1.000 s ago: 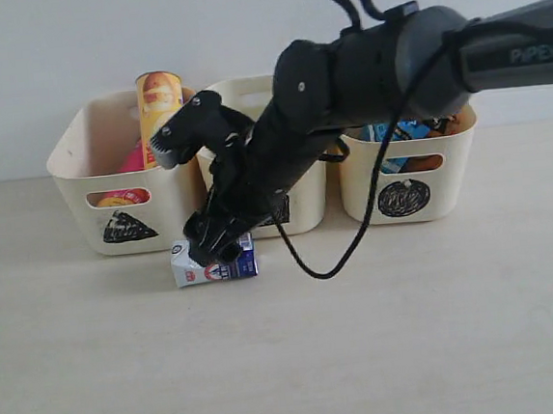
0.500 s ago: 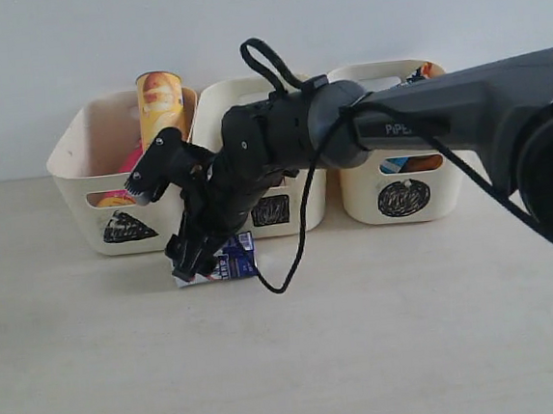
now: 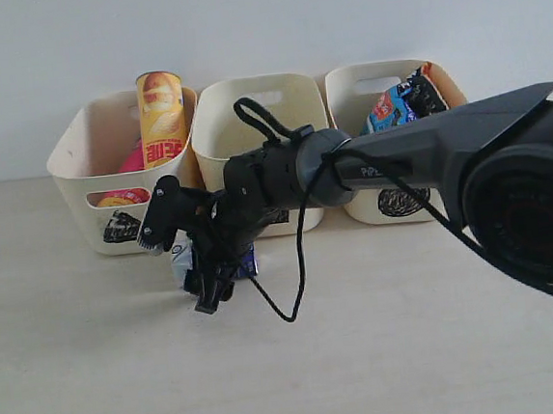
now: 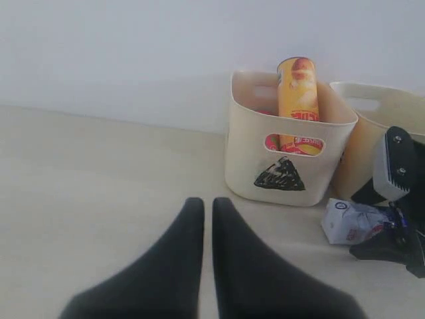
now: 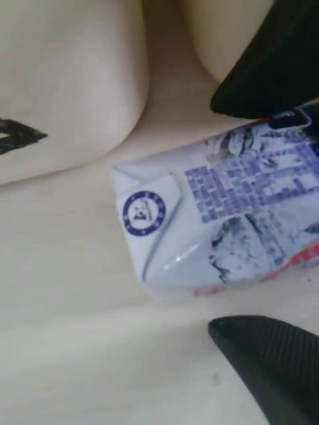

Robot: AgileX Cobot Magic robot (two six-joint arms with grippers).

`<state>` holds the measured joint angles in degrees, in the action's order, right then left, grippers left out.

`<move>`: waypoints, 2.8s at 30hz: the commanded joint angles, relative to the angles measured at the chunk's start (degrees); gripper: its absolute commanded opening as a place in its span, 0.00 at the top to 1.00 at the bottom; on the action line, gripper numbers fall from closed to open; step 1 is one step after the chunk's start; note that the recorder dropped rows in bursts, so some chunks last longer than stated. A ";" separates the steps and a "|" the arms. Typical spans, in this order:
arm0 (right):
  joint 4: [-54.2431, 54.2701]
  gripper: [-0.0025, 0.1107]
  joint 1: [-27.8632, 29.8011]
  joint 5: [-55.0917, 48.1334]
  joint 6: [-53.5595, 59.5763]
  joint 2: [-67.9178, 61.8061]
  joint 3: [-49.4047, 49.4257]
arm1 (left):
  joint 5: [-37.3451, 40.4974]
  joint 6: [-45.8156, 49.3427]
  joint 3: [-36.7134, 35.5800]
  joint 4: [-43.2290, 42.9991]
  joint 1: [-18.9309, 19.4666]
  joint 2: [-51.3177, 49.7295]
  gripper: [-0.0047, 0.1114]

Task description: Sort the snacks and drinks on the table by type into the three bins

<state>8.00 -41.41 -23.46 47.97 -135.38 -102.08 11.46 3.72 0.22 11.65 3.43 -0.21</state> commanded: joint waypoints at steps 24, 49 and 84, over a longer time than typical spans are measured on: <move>6.68 0.98 0.26 -23.17 -4.03 12.70 -0.31 | -0.98 0.44 -0.22 -0.24 0.05 0.21 0.92; 4.60 0.98 10.08 0.07 -26.86 26.78 -0.31 | -0.98 0.44 -0.22 -0.24 0.05 0.21 0.92; 5.45 0.36 12.94 13.18 -30.87 20.15 -0.31 | -0.98 0.44 -0.22 -0.24 0.05 0.21 0.92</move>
<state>13.55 -28.68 -8.03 18.56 -118.24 -102.10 11.46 3.72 0.22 11.65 3.43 -0.21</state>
